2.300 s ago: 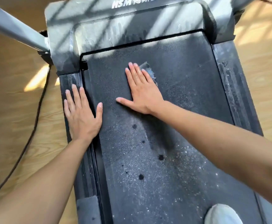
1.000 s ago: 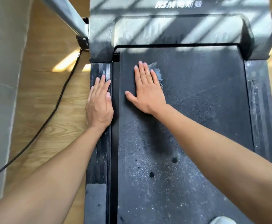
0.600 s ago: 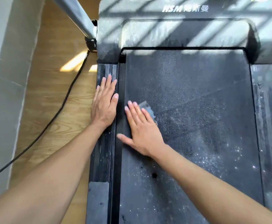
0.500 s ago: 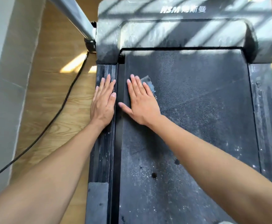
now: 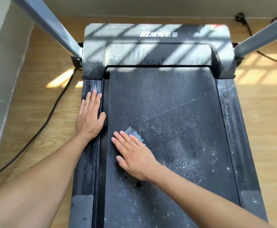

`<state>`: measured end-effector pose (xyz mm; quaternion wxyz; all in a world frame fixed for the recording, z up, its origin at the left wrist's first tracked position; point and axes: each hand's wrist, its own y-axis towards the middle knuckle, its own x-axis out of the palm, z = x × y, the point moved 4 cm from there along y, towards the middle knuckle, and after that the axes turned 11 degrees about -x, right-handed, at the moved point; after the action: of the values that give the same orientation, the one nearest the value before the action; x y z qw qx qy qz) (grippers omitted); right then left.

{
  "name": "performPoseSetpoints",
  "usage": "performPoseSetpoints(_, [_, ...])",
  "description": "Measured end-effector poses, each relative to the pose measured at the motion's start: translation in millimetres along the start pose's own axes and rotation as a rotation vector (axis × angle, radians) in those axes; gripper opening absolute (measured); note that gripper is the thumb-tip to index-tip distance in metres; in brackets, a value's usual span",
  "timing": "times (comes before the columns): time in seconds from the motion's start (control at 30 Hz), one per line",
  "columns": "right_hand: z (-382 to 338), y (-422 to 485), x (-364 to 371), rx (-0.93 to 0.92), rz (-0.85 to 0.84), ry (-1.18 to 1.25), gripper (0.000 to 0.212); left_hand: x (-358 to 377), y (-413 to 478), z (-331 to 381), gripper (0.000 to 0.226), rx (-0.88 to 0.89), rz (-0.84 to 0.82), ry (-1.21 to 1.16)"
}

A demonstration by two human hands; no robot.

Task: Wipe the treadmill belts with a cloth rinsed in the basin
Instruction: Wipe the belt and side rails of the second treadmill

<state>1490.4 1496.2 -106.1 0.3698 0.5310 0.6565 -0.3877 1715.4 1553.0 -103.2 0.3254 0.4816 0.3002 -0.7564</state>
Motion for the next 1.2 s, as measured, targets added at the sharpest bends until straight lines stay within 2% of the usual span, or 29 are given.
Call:
performPoseSetpoints(0.13, [69, -7, -48, 0.099, 0.136, 0.09, 0.074, 0, -4, 5, 0.079, -0.023, 0.037, 0.067])
performPoseSetpoints(0.3, [103, -20, -70, 0.179, 0.214, -0.058, 0.057, 0, -7, 10, 0.077, -0.039, 0.069, 0.099])
performPoseSetpoints(0.37, [116, -18, -78, 0.247, 0.19, 0.01, 0.045, 1, -7, 10, 0.075, -0.039, 0.081, 0.1])
performPoseSetpoints(0.43, [128, -19, -89, 0.242, 0.186, 0.084, 0.032, 2, -7, 10, 0.075, -0.036, 0.092, 0.102])
performPoseSetpoints(0.53, [150, -29, -114, 0.226, 0.214, 0.213, 0.027, 3, -5, 9, 0.075, -0.032, 0.104, 0.1])
performPoseSetpoints(0.63, [199, -48, -167, 0.423, 0.407, 0.334, 0.03, 4, -4, 7, 0.075, -0.032, 0.117, 0.099])
performPoseSetpoints(0.73, [249, -68, -225, 0.534, 0.667, 0.169, 0.024, 4, -5, 8, 0.074, -0.031, 0.123, 0.098])
performPoseSetpoints(0.77, [263, -72, -236, 0.545, 0.695, 0.073, 0.02, 4, -5, 8, 0.074, -0.032, 0.123, 0.098])
performPoseSetpoints(0.8, [274, -74, -242, 0.56, 0.656, -0.06, 0.016, 4, -5, 9, 0.074, -0.033, 0.124, 0.099])
performPoseSetpoints(0.87, [294, -74, -235, 0.631, 0.409, -0.29, 0.021, 3, -5, 9, 0.074, -0.033, 0.126, 0.102])
performPoseSetpoints(0.93, [305, -74, -214, 0.711, 0.181, -0.272, 0.034, 3, -6, 10, 0.074, -0.03, 0.13, 0.1])
performPoseSetpoints(0.97, [307, -76, -203, 0.733, 0.14, -0.241, 0.039, 2, -5, 11, 0.074, -0.027, 0.132, 0.098])
performPoseSetpoints(1.07, [309, -80, -193, 0.705, 0.245, -0.376, 0.049, 2, -5, 11, 0.074, -0.026, 0.13, 0.096])
performPoseSetpoints(1.13, [309, -79, -194, 0.592, 0.387, -0.399, 0.049, 2, -5, 11, 0.074, -0.026, 0.132, 0.101])
performPoseSetpoints(1.2, [315, -73, -187, 0.443, 0.433, -0.324, 0.052, 2, -5, 11, 0.074, -0.022, 0.133, 0.098])
